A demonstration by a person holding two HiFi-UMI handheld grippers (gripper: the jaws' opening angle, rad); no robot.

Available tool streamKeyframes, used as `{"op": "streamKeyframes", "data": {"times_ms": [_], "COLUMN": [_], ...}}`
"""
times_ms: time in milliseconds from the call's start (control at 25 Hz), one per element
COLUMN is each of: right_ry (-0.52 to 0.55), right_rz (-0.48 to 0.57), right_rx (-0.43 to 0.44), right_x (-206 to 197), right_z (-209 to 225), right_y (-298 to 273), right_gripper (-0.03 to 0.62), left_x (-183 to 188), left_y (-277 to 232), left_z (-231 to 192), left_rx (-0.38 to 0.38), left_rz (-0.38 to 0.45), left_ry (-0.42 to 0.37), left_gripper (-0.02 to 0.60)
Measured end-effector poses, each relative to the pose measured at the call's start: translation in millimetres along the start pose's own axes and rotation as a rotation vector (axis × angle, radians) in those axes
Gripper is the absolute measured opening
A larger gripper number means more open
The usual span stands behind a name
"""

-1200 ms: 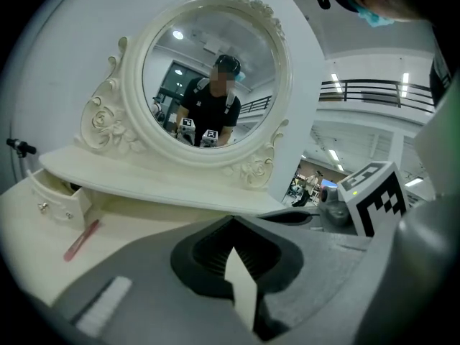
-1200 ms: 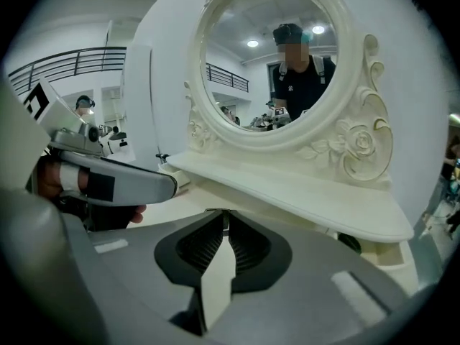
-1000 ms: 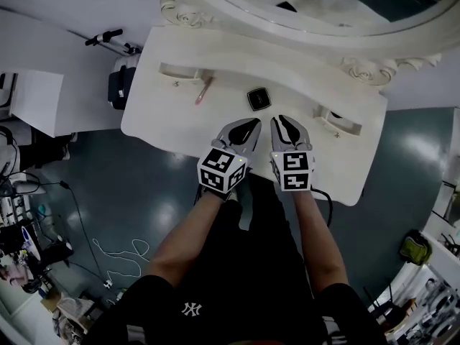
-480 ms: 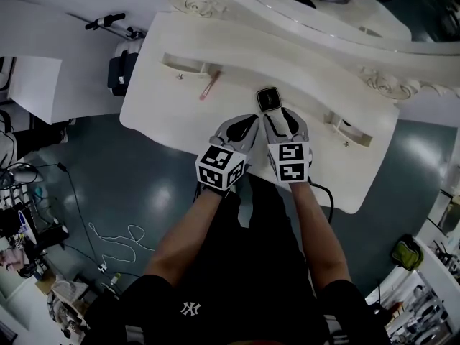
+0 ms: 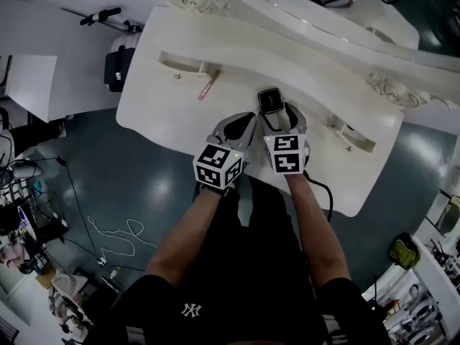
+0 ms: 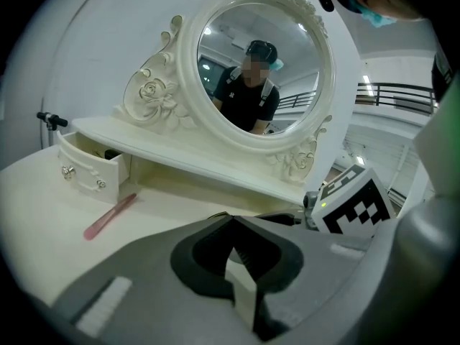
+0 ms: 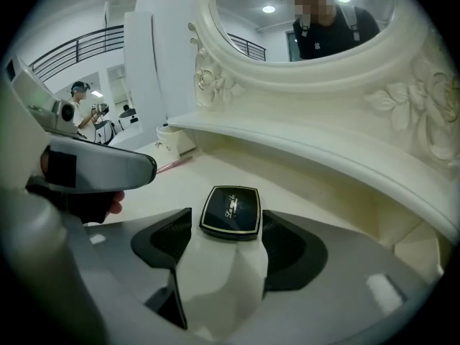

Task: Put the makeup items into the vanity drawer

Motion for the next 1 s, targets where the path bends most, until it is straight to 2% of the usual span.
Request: {"op": "streamKeyframes", "data": {"times_ms": [480,680,1000], "right_ry": [0.012,0.007,-0.035], "right_rz": [-0.079,-0.085,-0.057], "right_rx": [-0.029,-0.055,-0.024], "right_x": [-3.2,-3.5,-2.9], "right_z": [-3.0,-2.5,0.7], "right_y": [-19.1,-19.8,-12.5], "right_gripper": [0.357,0.339,0.324], "left_x": [-1.1,-1.2,-1.9], "left_y": [2.3,3.1,4.3], "left_z": [-5.9,-5.8,-3.0], "left_rx": [0.009,0.007,-0.001], "left_rz": [-0.004,-0.004,-0.001], "left_ry": [0.013,0.013,0.012], "left_gripper": [0.0,0.0,0.0]}}
Point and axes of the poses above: the fingertips, and each gripper's own axes: y backward along the fingers, z to its right, x out of its top, the point moved 7 cm from there along y, backward along the fingers, and after that the axes turned 11 degrees about -x, right-handed, at the moved point
